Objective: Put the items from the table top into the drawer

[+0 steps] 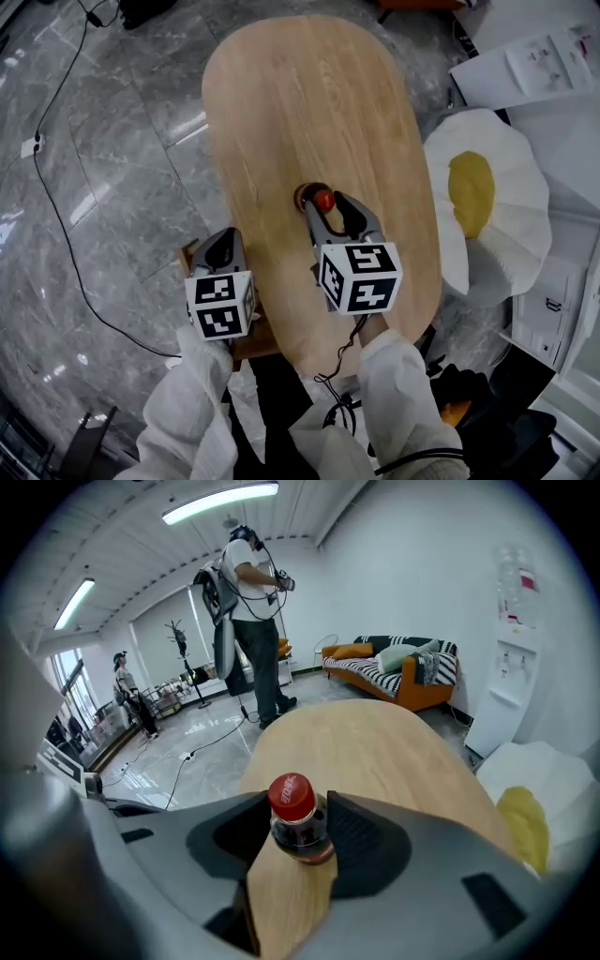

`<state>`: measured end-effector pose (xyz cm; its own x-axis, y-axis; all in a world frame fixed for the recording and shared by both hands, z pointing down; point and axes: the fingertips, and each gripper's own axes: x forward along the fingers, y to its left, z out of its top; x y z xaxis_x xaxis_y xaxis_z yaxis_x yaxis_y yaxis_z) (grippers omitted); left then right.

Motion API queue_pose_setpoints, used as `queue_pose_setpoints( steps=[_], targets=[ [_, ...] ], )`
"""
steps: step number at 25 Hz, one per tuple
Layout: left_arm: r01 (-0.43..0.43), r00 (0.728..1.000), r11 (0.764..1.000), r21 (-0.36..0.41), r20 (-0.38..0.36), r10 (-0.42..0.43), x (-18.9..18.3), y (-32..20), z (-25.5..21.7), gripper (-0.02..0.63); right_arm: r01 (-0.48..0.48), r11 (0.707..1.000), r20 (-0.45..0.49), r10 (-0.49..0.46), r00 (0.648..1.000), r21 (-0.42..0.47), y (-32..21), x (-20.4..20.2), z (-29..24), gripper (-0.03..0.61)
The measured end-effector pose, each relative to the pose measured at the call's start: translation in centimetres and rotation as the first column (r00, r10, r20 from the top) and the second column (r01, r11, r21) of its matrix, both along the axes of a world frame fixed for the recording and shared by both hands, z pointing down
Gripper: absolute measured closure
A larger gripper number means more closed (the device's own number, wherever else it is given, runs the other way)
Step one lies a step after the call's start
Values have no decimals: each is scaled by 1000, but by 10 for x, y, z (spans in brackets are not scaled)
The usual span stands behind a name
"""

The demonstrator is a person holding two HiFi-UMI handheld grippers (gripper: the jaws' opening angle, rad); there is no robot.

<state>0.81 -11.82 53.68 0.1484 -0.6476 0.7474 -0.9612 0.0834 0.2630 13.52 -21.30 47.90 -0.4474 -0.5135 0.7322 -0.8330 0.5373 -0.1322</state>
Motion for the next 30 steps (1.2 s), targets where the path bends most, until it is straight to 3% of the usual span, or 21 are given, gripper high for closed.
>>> queue_pose_setpoints(
  steps=[14,18,25,30],
  targets=[
    [-12,1000,1000,-3,11,12,-2,11,-1,620,14,999,-89,-11,996,32,-4,0,1,379],
    [-23,1000,1000,13,17,22,-5,18,-11,620,-18,1000,-66,19,998,10,0,2,0,385],
    [-51,999,998,21,-2,51,-18,40,-9,620,-38,999,-41,38,998,-1,40,-13,-9,387],
    [-88,996,996,17,-5,88,-36,69,-4,620,-106,994,-14,106,994,-7,82,-20,-12,387]
  ],
)
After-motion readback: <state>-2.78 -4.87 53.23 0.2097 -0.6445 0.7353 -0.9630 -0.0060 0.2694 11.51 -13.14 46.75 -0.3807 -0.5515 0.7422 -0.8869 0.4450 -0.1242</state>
